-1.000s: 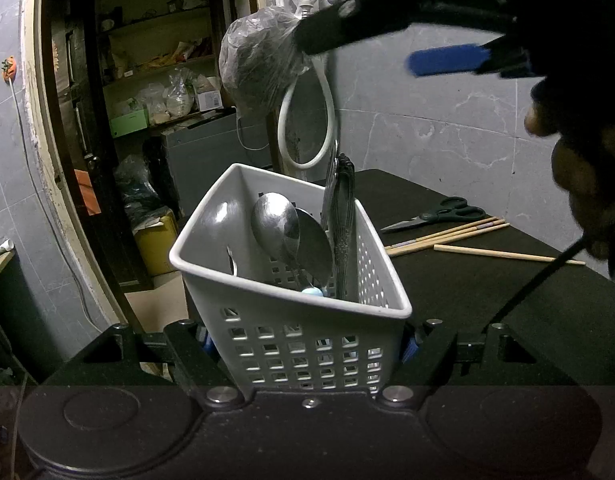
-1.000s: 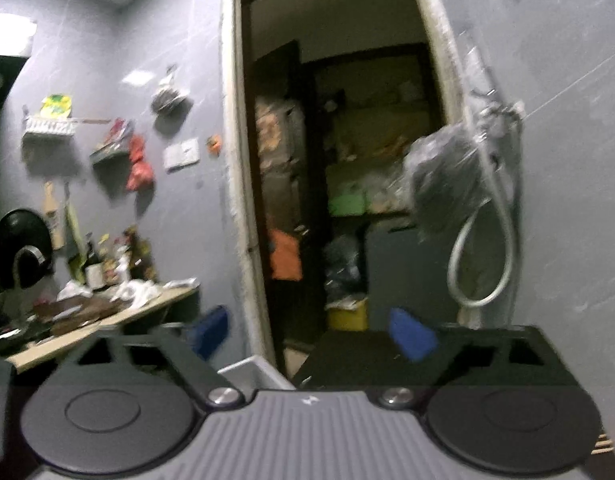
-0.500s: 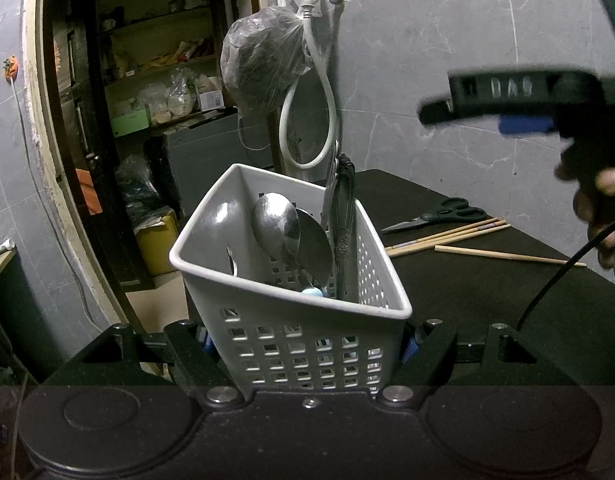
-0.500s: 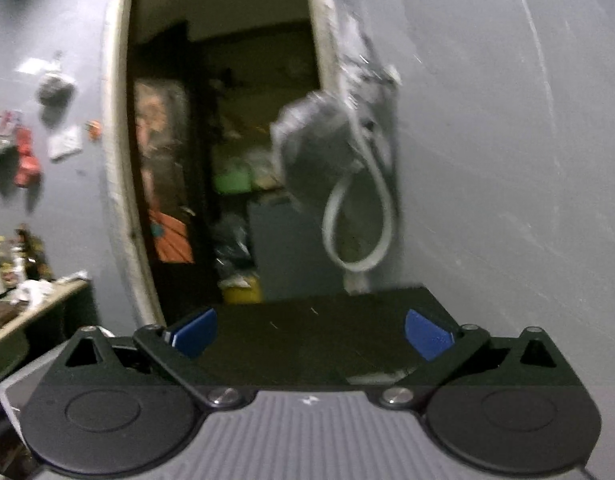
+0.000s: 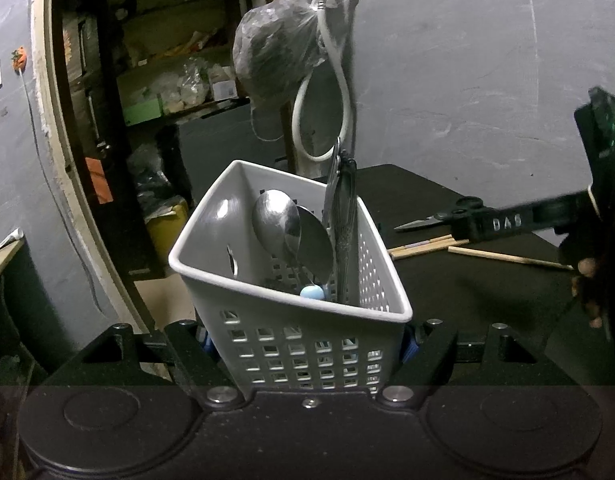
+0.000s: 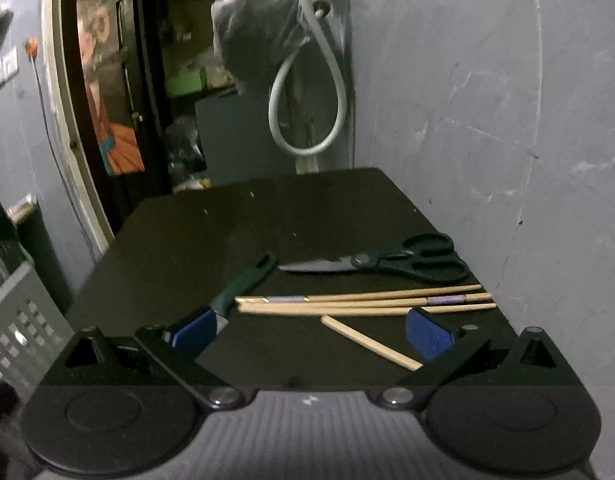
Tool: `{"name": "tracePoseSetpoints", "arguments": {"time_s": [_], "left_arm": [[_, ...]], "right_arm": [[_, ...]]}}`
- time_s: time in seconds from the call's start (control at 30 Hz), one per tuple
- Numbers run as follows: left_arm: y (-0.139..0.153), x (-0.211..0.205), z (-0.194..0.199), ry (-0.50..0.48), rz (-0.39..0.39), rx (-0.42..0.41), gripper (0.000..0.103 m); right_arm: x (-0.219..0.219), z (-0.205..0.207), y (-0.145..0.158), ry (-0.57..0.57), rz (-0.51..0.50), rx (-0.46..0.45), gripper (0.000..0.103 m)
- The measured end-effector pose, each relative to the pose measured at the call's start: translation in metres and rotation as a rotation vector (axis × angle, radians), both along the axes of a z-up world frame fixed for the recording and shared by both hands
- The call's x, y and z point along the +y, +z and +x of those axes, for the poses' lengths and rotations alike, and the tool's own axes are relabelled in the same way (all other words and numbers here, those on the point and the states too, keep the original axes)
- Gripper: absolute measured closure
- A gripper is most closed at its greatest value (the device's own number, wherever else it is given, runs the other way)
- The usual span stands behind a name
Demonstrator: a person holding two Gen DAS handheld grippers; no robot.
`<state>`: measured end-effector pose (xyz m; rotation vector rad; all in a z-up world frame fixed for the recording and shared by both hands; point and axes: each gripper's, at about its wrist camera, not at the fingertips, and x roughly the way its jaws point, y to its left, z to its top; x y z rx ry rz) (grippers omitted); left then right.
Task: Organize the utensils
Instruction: 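Move the right gripper down to the green-handled knife on the table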
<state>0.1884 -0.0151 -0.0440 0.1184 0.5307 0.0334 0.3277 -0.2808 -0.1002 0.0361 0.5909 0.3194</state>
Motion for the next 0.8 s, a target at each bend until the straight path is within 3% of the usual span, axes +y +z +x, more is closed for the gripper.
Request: {"name": "tracePoseSetpoints", "arguments": {"time_s": [0.3, 0.8], "left_arm": [[0.001, -0.006, 0.003, 0.023, 0.0, 0.009, 0.024], [0.003, -0.008, 0.003, 0.042, -0.005, 0.012, 0.024]], "right_arm": [[0.001, 0.025, -0.014, 0.063, -0.046, 0.069, 0.0], [0.054, 0.088, -0.015, 0.237, -0.141, 0.036, 0.0]]}}
